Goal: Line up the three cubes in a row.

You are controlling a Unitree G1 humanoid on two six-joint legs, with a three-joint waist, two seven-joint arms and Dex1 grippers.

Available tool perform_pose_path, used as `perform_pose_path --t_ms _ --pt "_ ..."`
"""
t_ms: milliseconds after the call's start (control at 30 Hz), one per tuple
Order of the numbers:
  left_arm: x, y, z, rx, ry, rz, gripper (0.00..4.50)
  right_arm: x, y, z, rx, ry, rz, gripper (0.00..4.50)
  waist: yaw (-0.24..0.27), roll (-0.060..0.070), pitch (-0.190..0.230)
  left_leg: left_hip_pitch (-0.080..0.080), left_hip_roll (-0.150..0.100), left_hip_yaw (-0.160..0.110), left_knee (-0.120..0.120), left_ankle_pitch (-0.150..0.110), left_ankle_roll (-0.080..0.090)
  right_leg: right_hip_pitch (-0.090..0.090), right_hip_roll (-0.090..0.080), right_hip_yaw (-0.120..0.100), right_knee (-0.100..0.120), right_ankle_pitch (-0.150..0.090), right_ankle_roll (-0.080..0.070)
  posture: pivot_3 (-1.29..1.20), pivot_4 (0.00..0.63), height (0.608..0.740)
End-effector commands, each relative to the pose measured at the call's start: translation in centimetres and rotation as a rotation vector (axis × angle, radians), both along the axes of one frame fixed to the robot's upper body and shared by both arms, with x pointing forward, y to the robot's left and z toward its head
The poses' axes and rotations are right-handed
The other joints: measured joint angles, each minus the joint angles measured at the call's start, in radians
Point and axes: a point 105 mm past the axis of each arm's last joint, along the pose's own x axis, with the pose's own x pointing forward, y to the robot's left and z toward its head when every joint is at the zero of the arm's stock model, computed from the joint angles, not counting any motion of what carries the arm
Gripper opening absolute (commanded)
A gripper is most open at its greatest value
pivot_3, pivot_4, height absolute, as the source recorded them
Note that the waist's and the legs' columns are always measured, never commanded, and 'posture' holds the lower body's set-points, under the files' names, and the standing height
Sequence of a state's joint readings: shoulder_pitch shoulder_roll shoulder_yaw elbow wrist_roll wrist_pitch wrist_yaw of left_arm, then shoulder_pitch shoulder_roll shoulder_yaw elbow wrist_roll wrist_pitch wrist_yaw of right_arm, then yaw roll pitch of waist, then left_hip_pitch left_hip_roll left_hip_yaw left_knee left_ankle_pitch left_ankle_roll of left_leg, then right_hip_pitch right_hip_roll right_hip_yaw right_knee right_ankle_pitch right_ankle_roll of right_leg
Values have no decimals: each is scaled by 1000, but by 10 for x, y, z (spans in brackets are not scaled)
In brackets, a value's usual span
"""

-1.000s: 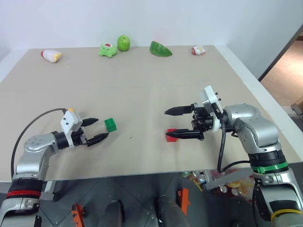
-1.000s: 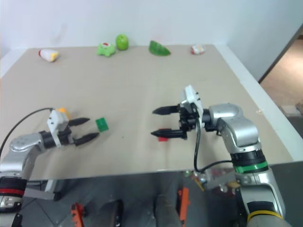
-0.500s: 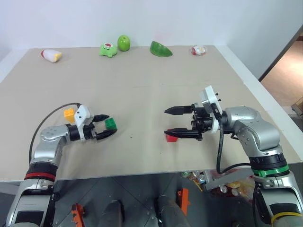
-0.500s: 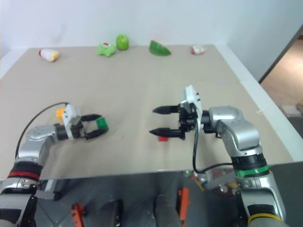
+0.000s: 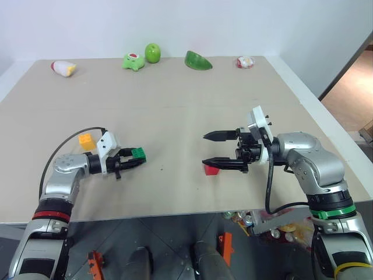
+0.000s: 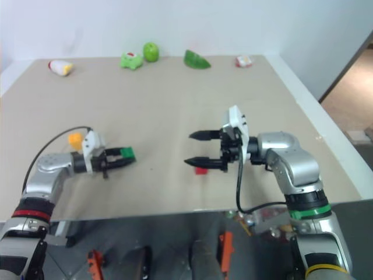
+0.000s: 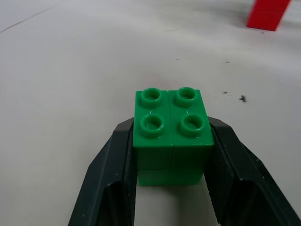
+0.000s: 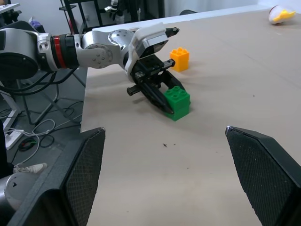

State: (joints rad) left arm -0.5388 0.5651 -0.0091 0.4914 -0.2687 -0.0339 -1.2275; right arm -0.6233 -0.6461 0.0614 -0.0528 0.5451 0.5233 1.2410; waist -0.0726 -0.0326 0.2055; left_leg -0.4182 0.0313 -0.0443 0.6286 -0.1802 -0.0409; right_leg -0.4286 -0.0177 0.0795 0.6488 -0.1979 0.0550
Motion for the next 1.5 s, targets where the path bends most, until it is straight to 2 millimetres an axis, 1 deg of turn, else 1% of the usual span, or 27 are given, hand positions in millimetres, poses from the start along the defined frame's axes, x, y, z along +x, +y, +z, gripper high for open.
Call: perform_pose_path --t_ms 33,200,267,367,567,633,867,1100,1133,1167,1200,1233,1300,1333,1467,1500 --pt "-4 -25 17 12 -59 -110 1522 1 -8 13 33 -54 -27 4263 0 0 0 0 0 0 0 0 0 0 0 0 0 0 0 0 150 733" --pt "-12 -64 20 5 -59 -249 1522 4 -17 15 28 -67 -71 4263 1 0 0 -1 0 -1 2 0 0 0 0 0 0 0 0 0 150 733" --pt "-13 -74 17 10 -51 -282 1522 5 -24 14 18 -61 -93 4263 1 0 0 -2 0 -1 3 0 0 0 0 0 0 0 1 0 150 733" --pt "-13 -83 10 14 -39 -302 1522 4 -43 7 -24 -45 -144 4263 1 0 0 -2 -1 -1 3 0 0 0 0 0 0 1 1 0 150 733" --pt "-15 -90 2 -2 -11 -313 1522 5 -72 -4 -67 -19 -244 4263 -1 0 0 -2 -1 -1 3 0 0 0 0 0 0 1 1 0 150 733" --pt "-15 -92 1 -4 -7 -315 1522 6 -76 -5 -70 -16 -261 4263 -1 0 0 -2 -1 -1 4 0 0 0 0 0 0 0 0 0 150 733" --pt "-8 -104 5 -36 -7 -306 1522 8 -76 -7 -65 -13 -275 4263 1 0 0 -2 -1 -1 7 0 0 2 0 1 0 0 -1 0 150 733" --pt "-11 -105 3 -50 16 -321 1522 11 -73 -4 -59 -19 -273 4263 0 0 0 -2 -2 -1 7 0 0 1 0 1 0 0 0 0 150 733" --pt "-12 -104 2 -49 16 -323 1934 11 -72 -4 -59 -20 -273 4263 0 0 0 -2 -1 -1 7 0 0 2 0 1 0 1 0 0 150 733" --pt "-13 -103 2 -49 16 -325 2467 11 -72 -3 -59 -21 -272 4263 0 0 0 -2 -1 -1 7 0 0 1 0 1 0 1 1 0 150 733" --pt "-14 -102 1 -48 15 -328 2700 12 -72 -3 -58 -22 -271 4263 0 0 0 -2 -1 -1 7 0 0 2 0 1 0 1 1 0 150 733" --pt "-15 -102 1 -47 14 -329 3090 12 -71 -2 -58 -23 -270 4263 0 0 0 -2 -1 -1 7 0 0 2 0 1 0 1 0 0 150 733" --pt "-16 -100 0 -39 10 -326 3737 13 -70 -1 -56 -24 -268 4263 0 0 0 -2 -2 -1 7 0 0 2 0 1 0 1 0 0 150 733" --pt "-18 -95 -2 -26 14 -327 4003 13 -69 -1 -54 -26 -265 4263 -1 0 0 -2 -2 -1 7 0 0 2 0 2 0 1 0 0 150 733" --pt "-20 -75 -5 19 9 -289 4003 15 -66 1 -52 -29 -252 4263 -1 0 0 -2 -1 -1 7 0 0 1 1 1 0 0 0 0 150 733" --pt "-21 -67 -4 25 7 -271 4003 14 -65 2 -53 -30 -248 4263 -2 0 0 -2 -1 -1 7 0 0 1 1 1 0 0 0 0 150 733"
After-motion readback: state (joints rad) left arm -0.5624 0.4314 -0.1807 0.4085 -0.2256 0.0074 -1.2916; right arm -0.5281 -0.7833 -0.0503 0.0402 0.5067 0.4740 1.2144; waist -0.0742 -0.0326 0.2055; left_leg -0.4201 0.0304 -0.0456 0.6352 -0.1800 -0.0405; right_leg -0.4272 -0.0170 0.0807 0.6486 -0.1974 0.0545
